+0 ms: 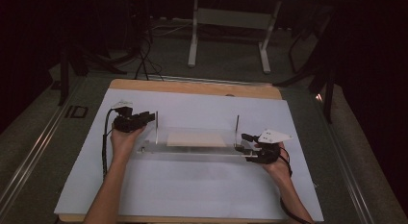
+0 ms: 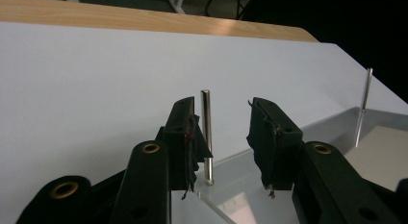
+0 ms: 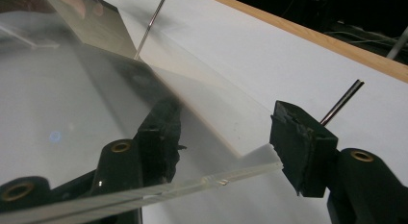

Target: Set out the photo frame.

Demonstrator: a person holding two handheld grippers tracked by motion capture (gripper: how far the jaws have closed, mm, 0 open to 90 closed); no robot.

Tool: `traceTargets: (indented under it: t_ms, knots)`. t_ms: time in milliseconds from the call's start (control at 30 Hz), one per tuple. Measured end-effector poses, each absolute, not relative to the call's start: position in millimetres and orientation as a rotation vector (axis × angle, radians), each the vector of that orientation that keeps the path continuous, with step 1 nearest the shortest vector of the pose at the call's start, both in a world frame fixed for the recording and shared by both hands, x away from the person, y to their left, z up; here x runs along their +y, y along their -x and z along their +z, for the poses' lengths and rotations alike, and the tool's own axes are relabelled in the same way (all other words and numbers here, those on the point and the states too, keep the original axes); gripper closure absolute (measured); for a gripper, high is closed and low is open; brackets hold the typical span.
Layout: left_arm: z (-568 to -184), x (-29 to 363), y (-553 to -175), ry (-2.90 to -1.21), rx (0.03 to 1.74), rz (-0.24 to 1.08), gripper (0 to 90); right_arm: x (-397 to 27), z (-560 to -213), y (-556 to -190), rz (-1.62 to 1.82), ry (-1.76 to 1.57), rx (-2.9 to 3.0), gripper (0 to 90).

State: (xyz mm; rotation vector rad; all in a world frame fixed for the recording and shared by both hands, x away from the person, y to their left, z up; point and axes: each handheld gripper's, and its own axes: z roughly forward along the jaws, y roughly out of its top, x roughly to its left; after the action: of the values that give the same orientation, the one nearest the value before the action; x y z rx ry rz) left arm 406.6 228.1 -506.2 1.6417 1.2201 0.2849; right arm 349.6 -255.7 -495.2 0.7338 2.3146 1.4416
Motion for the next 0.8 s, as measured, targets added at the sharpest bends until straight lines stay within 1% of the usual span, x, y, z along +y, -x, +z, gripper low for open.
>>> traceTargets:
  t_ms: [800]
  knots:
    - [-492.9,238.2,-385.4,-1.636,1.142,0.354,60.6,-256.3,-482.2,-360.2,1.513,-0.817,2.264,41.6]
